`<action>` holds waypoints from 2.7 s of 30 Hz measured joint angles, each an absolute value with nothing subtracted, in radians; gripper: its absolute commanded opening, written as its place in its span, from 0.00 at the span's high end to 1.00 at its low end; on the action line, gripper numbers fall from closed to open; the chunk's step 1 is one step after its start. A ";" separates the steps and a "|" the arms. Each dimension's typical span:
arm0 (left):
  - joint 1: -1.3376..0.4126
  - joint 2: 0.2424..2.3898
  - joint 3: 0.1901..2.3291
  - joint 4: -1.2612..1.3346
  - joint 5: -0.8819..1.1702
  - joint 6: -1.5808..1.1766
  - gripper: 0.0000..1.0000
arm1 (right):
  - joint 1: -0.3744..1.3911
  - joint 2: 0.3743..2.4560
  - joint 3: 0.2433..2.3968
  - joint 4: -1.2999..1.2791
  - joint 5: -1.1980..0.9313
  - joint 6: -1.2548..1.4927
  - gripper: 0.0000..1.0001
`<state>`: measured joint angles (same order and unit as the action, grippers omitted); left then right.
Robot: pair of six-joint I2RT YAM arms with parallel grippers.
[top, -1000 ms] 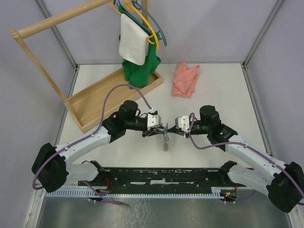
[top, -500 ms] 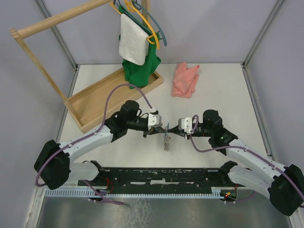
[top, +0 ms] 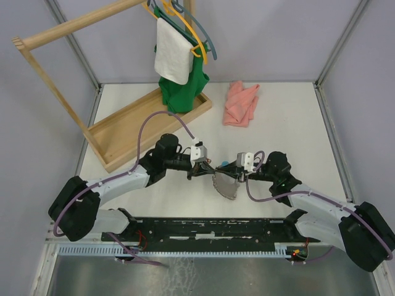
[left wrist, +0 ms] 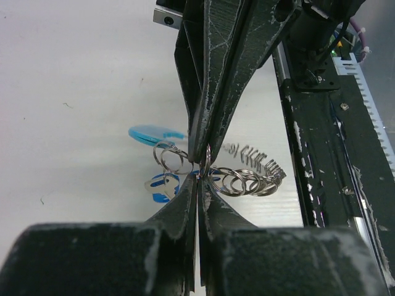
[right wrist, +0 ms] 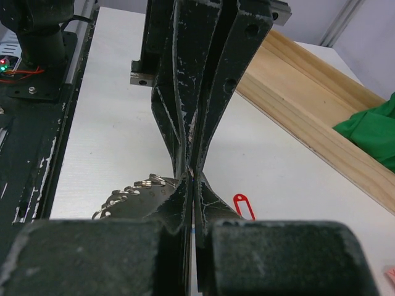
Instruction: Put the keys on the keyring
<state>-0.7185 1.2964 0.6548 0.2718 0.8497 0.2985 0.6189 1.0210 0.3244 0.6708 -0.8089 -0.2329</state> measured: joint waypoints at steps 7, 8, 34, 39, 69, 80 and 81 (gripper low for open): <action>-0.718 1.299 0.633 0.351 0.839 0.240 0.97 | 0.620 1.039 0.295 0.773 -0.769 -0.197 0.89; -0.721 1.290 0.632 0.351 0.837 0.239 0.97 | 0.620 1.012 0.297 0.741 -0.764 -0.214 0.87; -0.735 1.210 0.694 0.153 0.823 0.243 0.97 | 0.626 0.906 0.696 -0.279 -0.770 -0.816 0.59; -0.736 1.211 0.705 0.135 0.825 0.244 0.97 | 0.631 0.958 0.770 -0.382 -0.789 -0.928 0.58; -0.740 1.218 0.714 0.106 0.844 0.251 0.97 | 0.706 1.088 0.871 -0.545 -0.724 -1.065 0.99; -0.744 1.190 0.710 0.111 0.799 0.241 0.97 | 0.683 1.003 0.793 -0.408 -0.735 -0.903 0.99; -0.745 1.188 0.706 0.115 0.794 0.238 0.97 | 0.679 0.993 0.783 -0.392 -0.740 -0.887 0.99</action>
<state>-0.7452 1.1881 0.7055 0.1146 0.7944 0.2379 0.6788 0.9932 0.7826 -0.3923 -0.7403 -0.8871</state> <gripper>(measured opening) 0.034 0.015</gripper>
